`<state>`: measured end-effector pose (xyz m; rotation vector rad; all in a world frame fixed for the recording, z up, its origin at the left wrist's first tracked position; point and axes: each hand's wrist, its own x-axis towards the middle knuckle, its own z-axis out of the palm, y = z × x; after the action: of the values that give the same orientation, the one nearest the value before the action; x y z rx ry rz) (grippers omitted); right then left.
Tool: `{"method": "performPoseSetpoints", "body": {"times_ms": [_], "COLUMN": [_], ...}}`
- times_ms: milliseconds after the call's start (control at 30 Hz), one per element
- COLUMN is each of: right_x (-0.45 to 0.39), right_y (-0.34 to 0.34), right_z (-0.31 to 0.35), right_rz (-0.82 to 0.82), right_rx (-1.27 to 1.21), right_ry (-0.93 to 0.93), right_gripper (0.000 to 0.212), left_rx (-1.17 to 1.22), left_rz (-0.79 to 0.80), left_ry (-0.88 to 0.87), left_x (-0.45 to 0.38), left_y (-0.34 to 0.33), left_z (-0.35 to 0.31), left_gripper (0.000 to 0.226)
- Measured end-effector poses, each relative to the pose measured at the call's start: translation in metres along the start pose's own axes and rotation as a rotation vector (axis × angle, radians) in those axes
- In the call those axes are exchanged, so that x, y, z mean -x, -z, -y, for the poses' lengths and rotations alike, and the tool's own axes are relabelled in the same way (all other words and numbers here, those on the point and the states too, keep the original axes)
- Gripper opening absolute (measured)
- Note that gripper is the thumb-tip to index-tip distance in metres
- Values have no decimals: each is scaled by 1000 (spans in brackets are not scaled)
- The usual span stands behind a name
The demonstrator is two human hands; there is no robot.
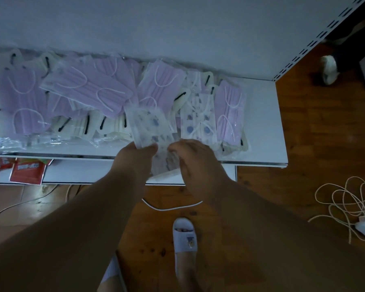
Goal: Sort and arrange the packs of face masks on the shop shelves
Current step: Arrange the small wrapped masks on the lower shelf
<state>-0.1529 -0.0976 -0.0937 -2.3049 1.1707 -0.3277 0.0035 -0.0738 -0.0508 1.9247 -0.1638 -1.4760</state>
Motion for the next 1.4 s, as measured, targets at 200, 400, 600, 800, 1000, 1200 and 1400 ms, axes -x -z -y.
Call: {"method": "performPoseSetpoints", "body": {"times_ms": [200, 400, 600, 800, 1000, 1200, 1400], "right_x": [-16, -28, -22, 4, 11, -2, -22], "right_y": [15, 23, 31, 1, -6, -4, -18], "right_z": [-19, -24, -11, 24, 39, 57, 93], "right_rz": [180, -71, -518, -258, -41, 115, 118], "right_rx": [295, 54, -818, -870, -546, -491, -840], "right_ry": [-624, -711, -954, -843, -600, -466, -775], "right_gripper": [44, 37, 13, 21, 19, 20, 33], "left_rx": [-63, -49, -187, -106, 5, 107, 194], "left_rz": [-54, 0, -72, -25, 17, -20, 33], "left_ry": [25, 1, -73, -58, -25, -14, -6], "left_x": [-1, -3, -7, 0, -6, -4, 18], "left_y": [4, 0, -2, 6, 27, 61, 100], "left_z": [6, 10, 10, 13, 20, 24, 22], "left_gripper": [31, 26, 33, 44, 29, 21, 19]}}
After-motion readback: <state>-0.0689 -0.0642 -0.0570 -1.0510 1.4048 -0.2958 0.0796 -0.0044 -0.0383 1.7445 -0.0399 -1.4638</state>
